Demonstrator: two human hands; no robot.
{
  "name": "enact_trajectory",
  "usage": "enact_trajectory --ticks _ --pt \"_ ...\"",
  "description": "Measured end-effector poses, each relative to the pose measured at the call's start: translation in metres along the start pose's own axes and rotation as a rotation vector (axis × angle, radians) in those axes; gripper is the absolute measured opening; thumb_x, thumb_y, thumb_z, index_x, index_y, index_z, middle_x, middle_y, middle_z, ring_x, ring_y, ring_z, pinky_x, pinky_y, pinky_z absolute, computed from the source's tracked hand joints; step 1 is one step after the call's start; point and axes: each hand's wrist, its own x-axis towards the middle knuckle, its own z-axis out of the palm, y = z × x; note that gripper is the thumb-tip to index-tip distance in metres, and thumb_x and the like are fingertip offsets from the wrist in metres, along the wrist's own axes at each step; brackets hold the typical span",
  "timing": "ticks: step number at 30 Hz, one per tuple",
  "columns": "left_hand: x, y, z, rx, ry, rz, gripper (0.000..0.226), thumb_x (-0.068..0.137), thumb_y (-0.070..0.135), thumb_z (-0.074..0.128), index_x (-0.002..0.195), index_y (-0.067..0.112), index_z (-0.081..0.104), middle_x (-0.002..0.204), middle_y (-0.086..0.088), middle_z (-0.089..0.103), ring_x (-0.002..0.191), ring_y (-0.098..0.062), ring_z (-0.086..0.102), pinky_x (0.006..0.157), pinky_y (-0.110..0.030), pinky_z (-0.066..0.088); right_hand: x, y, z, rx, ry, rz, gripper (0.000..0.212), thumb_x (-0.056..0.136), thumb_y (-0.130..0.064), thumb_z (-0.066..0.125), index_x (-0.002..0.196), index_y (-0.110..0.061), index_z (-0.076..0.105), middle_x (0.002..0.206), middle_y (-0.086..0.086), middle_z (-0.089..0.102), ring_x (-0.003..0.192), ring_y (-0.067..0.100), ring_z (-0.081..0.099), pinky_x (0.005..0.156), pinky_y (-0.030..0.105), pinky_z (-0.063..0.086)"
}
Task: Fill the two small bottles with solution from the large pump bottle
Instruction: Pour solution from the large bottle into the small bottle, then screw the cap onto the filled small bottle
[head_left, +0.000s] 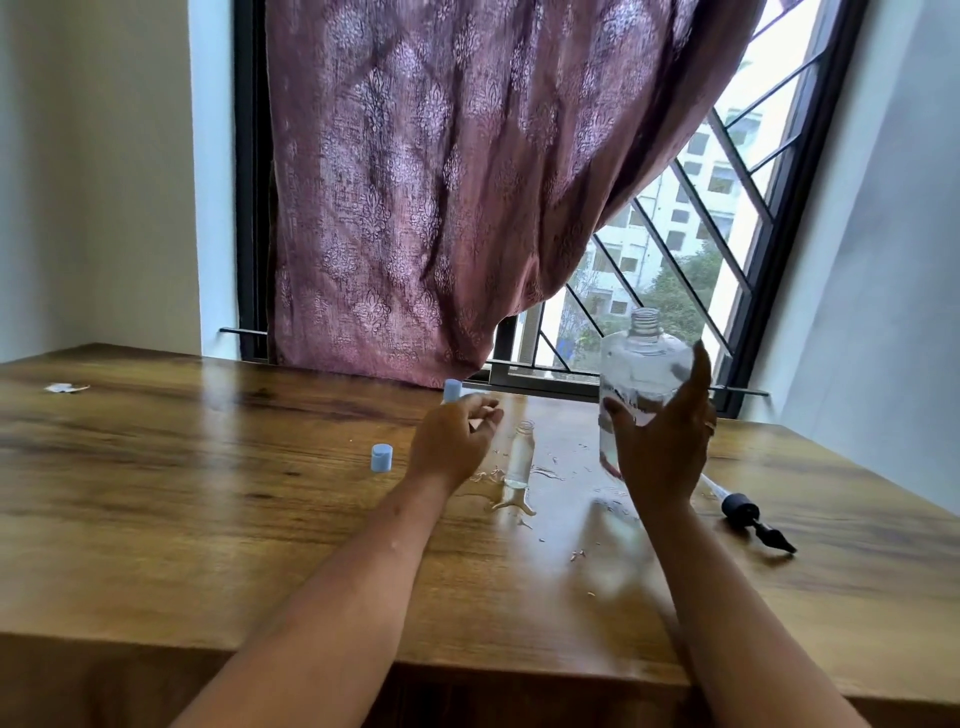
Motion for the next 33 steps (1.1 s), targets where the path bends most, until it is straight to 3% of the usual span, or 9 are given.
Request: enact_trajectory --ticks 4,7,11,18,21,24,26,29,33 --pt "0.001 -0.005 -0.022 0.569 0.196 -0.057 0.029 0.09 0.032 0.051 0.114 0.02 0.063 0.098 -0.006 0.071 0.098 -0.026 0.059 0.086 -0.038 0.04 -0.002 0.008 -0.001 0.086 -0.061 0.042 0.102 0.068 -0.023 0.081 0.147 -0.02 0.016 0.139 0.016 0.047 0.124 0.033 0.044 0.101 0.041 0.035" --pt "-0.003 -0.009 -0.032 0.751 0.006 -0.25 0.034 0.088 0.034 0.05 0.114 0.017 0.061 0.116 -0.005 0.063 0.118 -0.029 0.045 0.096 -0.044 0.035 -0.002 0.017 -0.001 0.118 -0.057 0.031 0.099 0.069 -0.027 0.08 0.145 -0.021 0.016 0.144 0.018 0.04 0.128 0.033 0.044 0.106 0.052 0.035" --pt "-0.001 -0.021 -0.03 0.853 -0.185 -0.378 0.038 0.085 0.022 0.047 0.121 0.012 0.056 0.131 -0.01 0.054 0.129 -0.033 0.037 0.104 -0.044 0.034 -0.003 0.022 -0.002 0.156 -0.077 0.008 0.099 0.069 -0.035 0.079 0.145 -0.022 0.016 0.15 0.013 0.031 0.134 0.03 0.036 0.108 0.053 0.031" --pt "-0.004 -0.019 -0.029 0.731 -0.074 -0.26 0.027 0.086 0.002 0.048 0.109 0.003 0.061 0.11 -0.017 0.065 0.103 -0.032 0.06 0.082 -0.038 0.051 -0.007 0.016 -0.002 -0.029 0.016 -0.08 0.088 0.076 -0.046 0.069 0.145 -0.018 0.022 0.148 0.015 0.026 0.137 0.025 0.023 0.113 0.041 0.012" --pt "-0.001 -0.01 -0.03 0.439 0.072 -0.062 0.024 0.089 0.007 0.051 0.11 0.004 0.061 0.105 -0.012 0.068 0.093 -0.027 0.062 0.07 -0.027 0.048 -0.011 0.003 -0.002 -0.133 0.165 -0.349 0.058 0.084 -0.029 0.062 0.135 -0.017 0.036 0.133 0.017 0.046 0.126 0.028 0.037 0.11 0.04 0.025" --pt "0.005 0.008 -0.02 -0.168 0.087 -0.022 0.028 0.086 0.005 0.06 0.114 0.009 0.059 0.104 -0.008 0.066 0.087 -0.018 0.061 0.07 -0.017 0.051 -0.017 -0.015 0.007 0.032 -0.044 -0.493 0.044 0.084 -0.016 0.061 0.124 -0.016 0.045 0.116 0.009 0.057 0.109 0.019 0.048 0.096 0.034 0.039" --pt "0.006 0.018 -0.014 -0.535 0.079 -0.081 0.032 0.084 0.007 0.065 0.114 0.013 0.057 0.101 -0.003 0.065 0.09 -0.018 0.063 0.077 -0.03 0.058 -0.023 -0.025 0.015 0.214 -0.38 -0.413 0.051 0.081 -0.018 0.068 0.127 -0.022 0.046 0.114 -0.003 0.053 0.096 0.004 0.051 0.085 0.023 0.047" --pt "0.003 0.024 -0.008 -0.842 0.014 -0.174 0.042 0.086 0.01 0.065 0.125 0.011 0.049 0.108 -0.005 0.062 0.094 -0.017 0.063 0.071 -0.025 0.059 -0.024 -0.032 0.022 0.358 -0.737 -0.249 0.058 0.077 -0.023 0.075 0.129 -0.026 0.049 0.113 -0.008 0.055 0.09 0.002 0.058 0.074 0.016 0.054" --pt "0.002 0.022 0.004 -0.955 -0.063 -0.202 0.041 0.087 0.013 0.063 0.124 0.015 0.046 0.114 -0.011 0.061 0.095 -0.019 0.065 0.07 -0.025 0.057 -0.011 -0.04 0.029 0.415 -0.722 -0.192 0.031 0.078 -0.013 0.073 0.108 -0.018 0.065 0.1 -0.003 0.066 0.079 0.006 0.064 0.067 0.011 0.05"
